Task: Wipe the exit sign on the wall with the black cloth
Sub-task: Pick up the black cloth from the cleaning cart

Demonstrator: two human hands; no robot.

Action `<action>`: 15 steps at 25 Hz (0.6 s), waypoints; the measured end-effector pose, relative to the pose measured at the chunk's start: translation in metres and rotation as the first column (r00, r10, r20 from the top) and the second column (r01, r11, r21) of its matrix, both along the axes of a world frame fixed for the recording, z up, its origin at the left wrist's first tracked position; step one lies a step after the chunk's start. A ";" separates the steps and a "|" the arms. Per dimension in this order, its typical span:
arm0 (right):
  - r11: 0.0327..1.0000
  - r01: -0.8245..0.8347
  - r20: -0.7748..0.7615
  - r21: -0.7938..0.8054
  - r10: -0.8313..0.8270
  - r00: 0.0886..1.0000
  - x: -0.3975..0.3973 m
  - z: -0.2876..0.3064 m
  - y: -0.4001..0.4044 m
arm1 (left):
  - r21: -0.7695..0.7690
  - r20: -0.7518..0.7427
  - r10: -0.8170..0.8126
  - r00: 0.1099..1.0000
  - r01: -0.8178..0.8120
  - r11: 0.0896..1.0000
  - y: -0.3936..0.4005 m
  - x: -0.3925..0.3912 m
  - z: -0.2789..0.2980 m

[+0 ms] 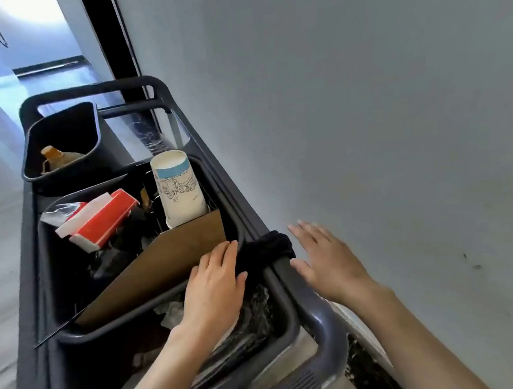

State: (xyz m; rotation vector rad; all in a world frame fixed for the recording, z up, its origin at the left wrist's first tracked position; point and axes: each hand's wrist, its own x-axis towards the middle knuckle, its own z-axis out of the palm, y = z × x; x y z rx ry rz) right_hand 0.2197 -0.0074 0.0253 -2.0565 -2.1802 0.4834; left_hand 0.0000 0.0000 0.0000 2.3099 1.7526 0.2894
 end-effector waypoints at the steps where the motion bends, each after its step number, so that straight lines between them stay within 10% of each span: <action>1: 0.999 -0.020 -0.019 -0.026 0.019 1.000 -0.001 -0.007 0.012 | -0.014 0.003 -0.008 1.000 0.008 1.000 0.005 0.004 -0.005; 15: 0.979 0.067 -0.320 -0.190 -0.126 0.939 0.008 -0.056 0.044 | -0.122 0.206 0.061 0.977 -0.036 0.992 0.020 0.026 -0.045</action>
